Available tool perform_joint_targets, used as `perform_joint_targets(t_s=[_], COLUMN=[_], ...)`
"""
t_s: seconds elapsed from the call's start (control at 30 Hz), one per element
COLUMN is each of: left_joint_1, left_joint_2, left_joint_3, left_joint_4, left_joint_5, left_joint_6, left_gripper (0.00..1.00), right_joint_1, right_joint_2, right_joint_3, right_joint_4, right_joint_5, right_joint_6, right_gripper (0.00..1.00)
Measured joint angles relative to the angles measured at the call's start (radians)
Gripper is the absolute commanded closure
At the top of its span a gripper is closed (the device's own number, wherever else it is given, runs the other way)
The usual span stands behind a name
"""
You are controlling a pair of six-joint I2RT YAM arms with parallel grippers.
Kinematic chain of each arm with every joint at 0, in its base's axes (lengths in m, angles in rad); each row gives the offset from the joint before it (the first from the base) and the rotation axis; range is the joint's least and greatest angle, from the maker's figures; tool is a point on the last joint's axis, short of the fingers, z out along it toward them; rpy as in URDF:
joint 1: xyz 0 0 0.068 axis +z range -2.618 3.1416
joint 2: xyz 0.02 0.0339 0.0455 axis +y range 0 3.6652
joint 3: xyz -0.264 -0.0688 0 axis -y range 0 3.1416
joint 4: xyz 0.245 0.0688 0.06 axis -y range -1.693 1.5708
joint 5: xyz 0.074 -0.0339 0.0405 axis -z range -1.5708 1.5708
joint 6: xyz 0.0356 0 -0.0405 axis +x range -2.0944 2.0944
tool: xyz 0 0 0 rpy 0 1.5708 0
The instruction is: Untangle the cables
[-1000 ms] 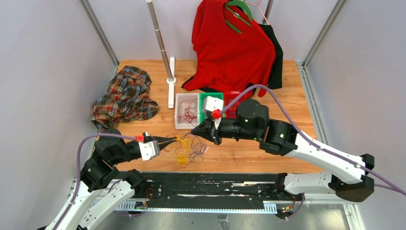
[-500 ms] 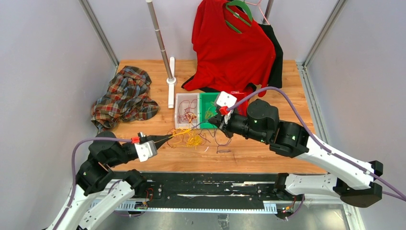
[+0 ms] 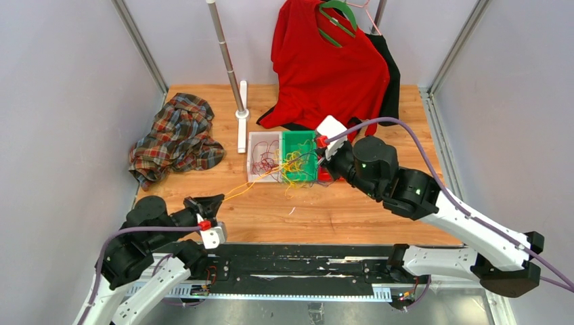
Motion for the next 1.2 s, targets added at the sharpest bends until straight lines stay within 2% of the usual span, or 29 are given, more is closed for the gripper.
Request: perform_joint_targets(t_s=[0.17,0.47,0.63,0.9,1.2], left_joint_1=[0.000,0.000,0.000,0.000,0.000], left_joint_2=[0.000,0.003,-0.037,0.000,-0.006], left_joint_3=[-0.061,-0.266,-0.325,-0.344,-0.288], left_joint_4=[-0.092,-0.336,-0.408,-0.394,-0.347], left_joint_5=[-0.134,-0.441,-0.546,-0.600,-0.528], left_joint_6=[0.147,0.413,0.521,0.546,0.542], left_gripper=[1.00,0.99,0.99,0.99,0.99], right_joint_1=[-0.033,-0.092,-0.103,-0.179,-0.210], right_joint_2=[-0.026,-0.077,-0.083,-0.109,-0.064], right_joint_3=[0.000,0.029,0.056,0.160,0.133], right_joint_4=[-0.001,-0.002,-0.005,-0.003,0.107], right_joint_5=[0.001,0.027,0.054,0.096,0.097], right_joint_6=[0.000,0.000,-0.009,-0.040,-0.066], right_gripper=[0.99,0.99,0.99,0.99,0.99])
